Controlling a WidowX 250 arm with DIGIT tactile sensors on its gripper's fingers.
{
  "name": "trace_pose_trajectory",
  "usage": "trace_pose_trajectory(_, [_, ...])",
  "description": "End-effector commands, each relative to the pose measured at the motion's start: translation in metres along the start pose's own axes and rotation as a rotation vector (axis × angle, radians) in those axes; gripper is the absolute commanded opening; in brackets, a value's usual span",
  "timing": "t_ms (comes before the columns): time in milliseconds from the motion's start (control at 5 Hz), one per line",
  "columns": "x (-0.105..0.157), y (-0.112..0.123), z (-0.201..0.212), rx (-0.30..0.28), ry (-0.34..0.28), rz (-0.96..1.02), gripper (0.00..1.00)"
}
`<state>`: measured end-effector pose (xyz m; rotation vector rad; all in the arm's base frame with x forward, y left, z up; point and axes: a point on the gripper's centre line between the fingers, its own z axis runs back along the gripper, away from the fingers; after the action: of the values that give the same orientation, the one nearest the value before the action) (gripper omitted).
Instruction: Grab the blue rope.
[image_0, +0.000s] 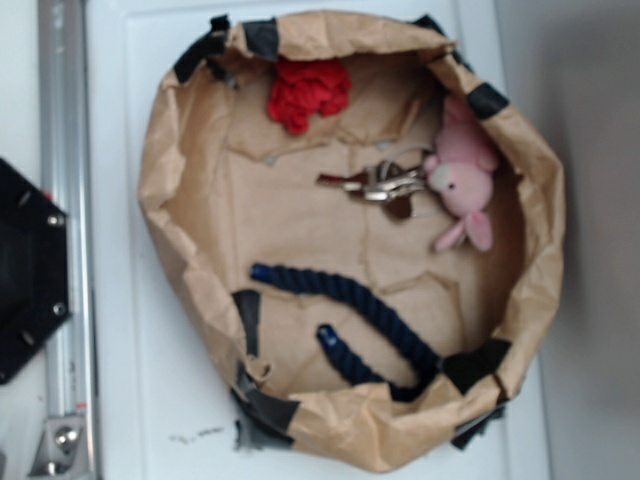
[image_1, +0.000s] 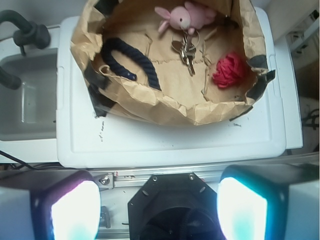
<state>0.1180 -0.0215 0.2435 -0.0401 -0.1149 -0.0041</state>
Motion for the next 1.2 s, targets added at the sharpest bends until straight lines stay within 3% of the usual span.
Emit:
trace_pose_trajectory(0, [0.000,0.000,0.000,0.000,0.000,0.000,1.00])
trace_pose_trajectory(200, [0.047,0.014,-0.028,0.027,-0.063,0.036,1.00])
trace_pose_trajectory(400, [0.094,0.015,-0.062,0.075,-0.087,-0.018,1.00])
trace_pose_trajectory(600, [0.125,0.018,-0.098,0.093,-0.037,-0.058,1.00])
trace_pose_trajectory(800, [0.132,0.015,-0.145,0.030,0.046,-0.183,1.00])
trace_pose_trajectory(1000, [0.130,0.001,-0.195,0.023,0.123,-0.331,1.00])
